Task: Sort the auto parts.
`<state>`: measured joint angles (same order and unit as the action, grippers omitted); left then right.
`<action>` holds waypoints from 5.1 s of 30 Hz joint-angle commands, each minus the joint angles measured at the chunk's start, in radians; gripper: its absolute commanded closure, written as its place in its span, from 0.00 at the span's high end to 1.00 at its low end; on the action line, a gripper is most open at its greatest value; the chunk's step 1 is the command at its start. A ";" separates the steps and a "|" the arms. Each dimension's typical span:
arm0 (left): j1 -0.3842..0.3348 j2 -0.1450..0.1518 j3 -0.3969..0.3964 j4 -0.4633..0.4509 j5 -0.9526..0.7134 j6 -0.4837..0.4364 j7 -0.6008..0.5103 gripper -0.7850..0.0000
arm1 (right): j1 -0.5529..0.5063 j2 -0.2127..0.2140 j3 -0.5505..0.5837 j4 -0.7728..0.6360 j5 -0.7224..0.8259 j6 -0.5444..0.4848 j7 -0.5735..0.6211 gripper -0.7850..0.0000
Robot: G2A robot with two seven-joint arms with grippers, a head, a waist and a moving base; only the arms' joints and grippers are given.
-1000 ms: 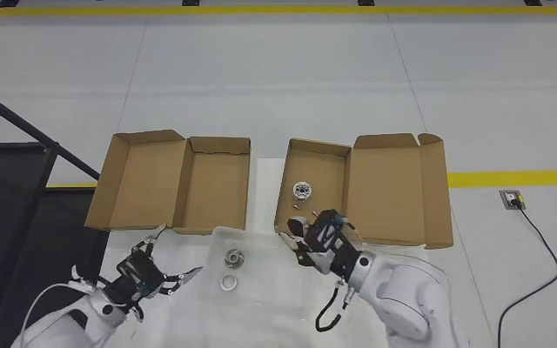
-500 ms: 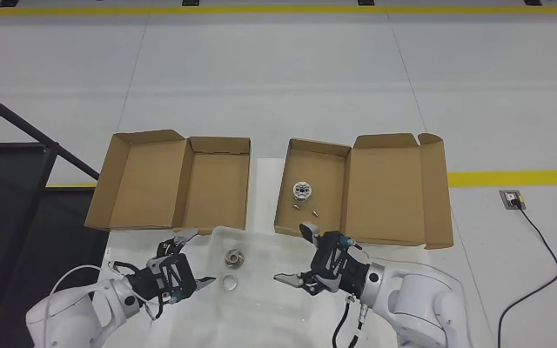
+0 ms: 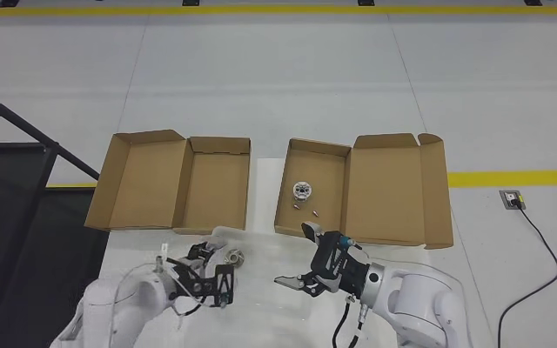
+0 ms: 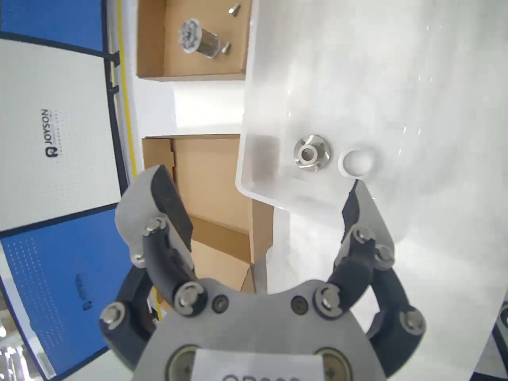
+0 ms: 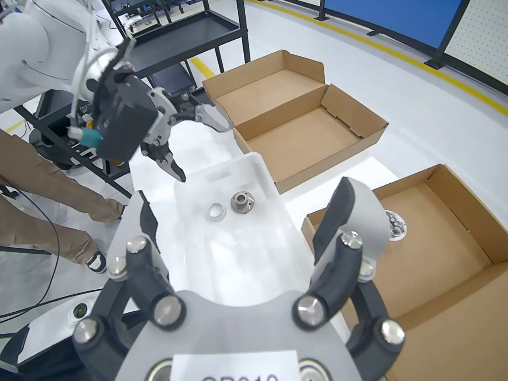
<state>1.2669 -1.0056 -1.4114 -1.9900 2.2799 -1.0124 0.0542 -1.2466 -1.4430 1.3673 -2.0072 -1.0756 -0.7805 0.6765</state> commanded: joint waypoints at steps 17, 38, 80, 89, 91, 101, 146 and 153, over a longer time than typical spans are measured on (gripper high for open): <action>-0.704 0.142 0.704 0.397 -0.347 0.000 -0.033 1.00 | 0.000 0.000 0.000 0.000 0.000 0.000 0.000 1.00; -1.085 0.260 1.207 0.318 -0.992 0.000 -0.480 0.80 | 0.000 0.000 0.000 0.000 0.000 0.000 0.000 1.00; -0.934 0.103 1.154 0.620 -0.773 0.105 -0.529 0.44 | 0.000 0.000 0.000 0.000 0.000 0.000 0.000 1.00; -0.921 0.057 1.122 0.689 -0.757 0.075 -0.497 0.45 | 0.000 0.000 0.000 0.000 0.000 0.000 0.000 1.00; -0.920 0.047 1.117 0.704 -0.751 0.063 -0.493 0.45 | 0.000 0.000 0.000 0.000 0.000 0.000 0.000 1.00; -0.913 0.003 1.084 0.783 -0.743 0.000 -0.468 0.35 | 0.000 0.000 0.000 0.000 0.000 0.000 0.000 1.00; -0.455 0.391 0.144 0.381 -1.180 0.015 0.173 0.00 | 0.000 0.000 0.000 0.000 0.000 0.000 0.000 1.00; -0.301 0.410 0.016 0.364 -1.045 0.071 0.280 0.00 | 0.000 0.000 0.000 0.000 0.000 0.000 0.000 1.00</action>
<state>0.9491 -0.5974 -1.3840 -1.6182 1.2041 -0.9552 0.3479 -1.2466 -1.4430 1.3673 -2.0072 -1.0756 -0.7804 0.6765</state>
